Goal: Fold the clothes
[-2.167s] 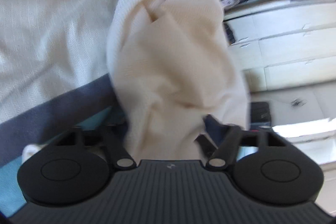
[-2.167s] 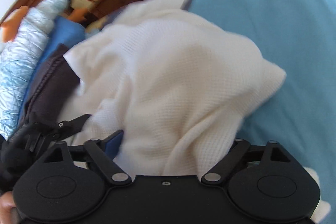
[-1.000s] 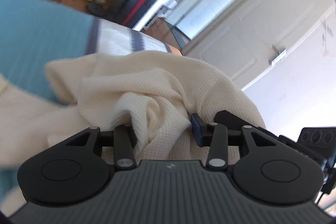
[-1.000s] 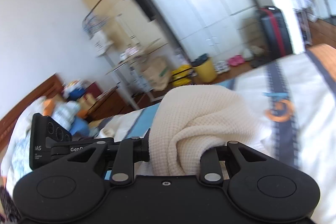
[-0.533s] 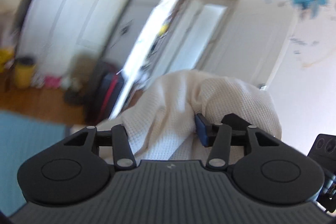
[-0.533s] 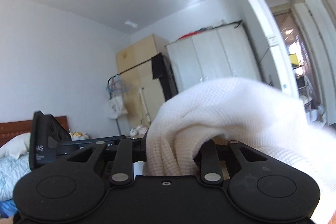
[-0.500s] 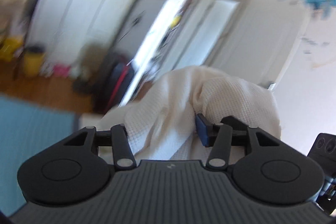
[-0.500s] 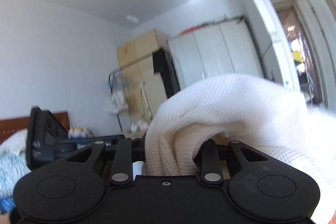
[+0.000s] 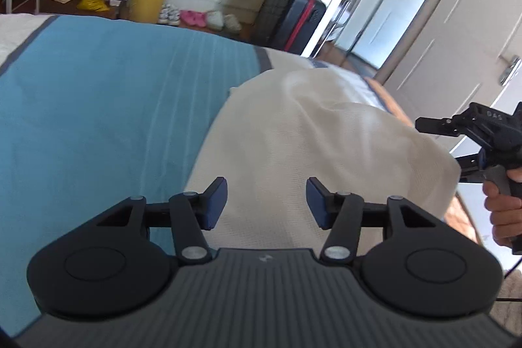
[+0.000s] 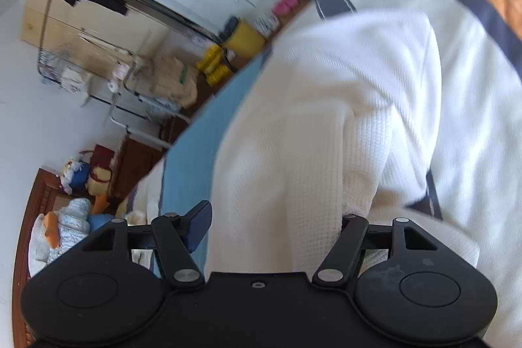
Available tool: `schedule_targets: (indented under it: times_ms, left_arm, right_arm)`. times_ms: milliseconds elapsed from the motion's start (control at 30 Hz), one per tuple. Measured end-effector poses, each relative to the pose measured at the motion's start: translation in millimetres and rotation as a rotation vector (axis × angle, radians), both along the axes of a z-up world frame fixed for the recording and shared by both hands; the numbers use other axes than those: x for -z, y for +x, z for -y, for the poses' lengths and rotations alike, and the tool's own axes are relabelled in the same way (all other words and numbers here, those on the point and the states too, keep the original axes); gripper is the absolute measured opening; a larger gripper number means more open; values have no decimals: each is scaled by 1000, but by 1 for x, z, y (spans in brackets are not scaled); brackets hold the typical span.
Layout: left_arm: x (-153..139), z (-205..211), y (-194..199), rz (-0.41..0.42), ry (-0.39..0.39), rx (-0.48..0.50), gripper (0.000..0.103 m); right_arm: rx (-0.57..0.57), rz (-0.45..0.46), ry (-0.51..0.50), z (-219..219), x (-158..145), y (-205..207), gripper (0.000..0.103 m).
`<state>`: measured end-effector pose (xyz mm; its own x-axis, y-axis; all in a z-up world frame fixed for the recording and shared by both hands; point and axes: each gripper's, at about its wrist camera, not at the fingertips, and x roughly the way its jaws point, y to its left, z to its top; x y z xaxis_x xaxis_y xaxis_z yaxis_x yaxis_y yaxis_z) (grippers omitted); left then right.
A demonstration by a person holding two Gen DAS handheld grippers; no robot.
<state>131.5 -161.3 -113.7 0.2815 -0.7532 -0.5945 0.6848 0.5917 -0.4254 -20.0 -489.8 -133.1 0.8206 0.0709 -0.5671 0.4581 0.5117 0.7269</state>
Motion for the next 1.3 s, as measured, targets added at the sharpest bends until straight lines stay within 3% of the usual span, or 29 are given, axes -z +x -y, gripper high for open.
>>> schedule_targets:
  times_ms: [67, 233, 300, 333, 467, 567, 667, 733, 833, 867, 967, 1033, 1067, 1100, 1133, 1167, 1233, 1300]
  left_arm:
    - [9, -1, 2, -18, 5, 6, 56]
    - [15, -1, 6, 16, 27, -2, 56]
    - [10, 0, 5, 52, -10, 0, 56]
    - [7, 0, 4, 70, -31, 3, 56]
    - [-6, -3, -10, 137, -125, 54, 56]
    - [-11, -5, -18, 127, -186, 133, 56]
    - [-7, -4, -19, 17, -290, 240, 66]
    - [-4, -1, -22, -59, -357, 309, 66]
    - [-6, 7, -33, -78, -426, 387, 85]
    - [-5, 12, -36, -61, -416, 373, 91]
    - [2, 25, -38, -23, -360, 306, 91]
    - [15, 29, -23, -68, -316, 263, 90]
    - [22, 31, -15, -93, -295, 242, 75]
    - [28, 30, -5, -125, -282, 216, 43]
    - [31, 28, 2, -143, -276, 188, 30]
    - [32, 25, 8, -155, -270, 159, 10]
    - [24, 20, 8, -78, -225, 97, 7]
    - [16, 13, 11, -47, -214, 53, 7]
  right_arm:
    - [24, -29, -28, -9, 2, -8, 73]
    - [68, -17, 145, 19, 29, -24, 72]
    - [59, 59, 126, 14, 27, -22, 36]
    - [56, 98, 111, 11, 26, -21, 9]
    - [13, 151, -183, -20, -5, 2, 9]
    - [-135, 301, -167, -42, -25, 16, 9]
    - [-333, 418, -153, -67, -41, 17, 9]
    - [-410, 412, -173, -81, -45, 16, 9]
    - [-475, 376, -179, -91, -43, 14, 10]
    - [-489, 372, -160, -92, -41, 15, 10]
    - [-559, 388, -92, -95, -36, 25, 10]
    - [-604, 404, -65, -96, -34, 21, 10]
    - [-620, 414, -53, -97, -32, 21, 11]
    - [-622, 420, -33, -94, -30, 20, 12]
    - [-615, 413, -8, -91, -26, 21, 14]
    - [-605, 401, 18, -87, -21, 23, 17]
    - [-564, 358, 55, -79, -13, 24, 22]
    - [-538, 381, 58, -74, -14, 21, 23]
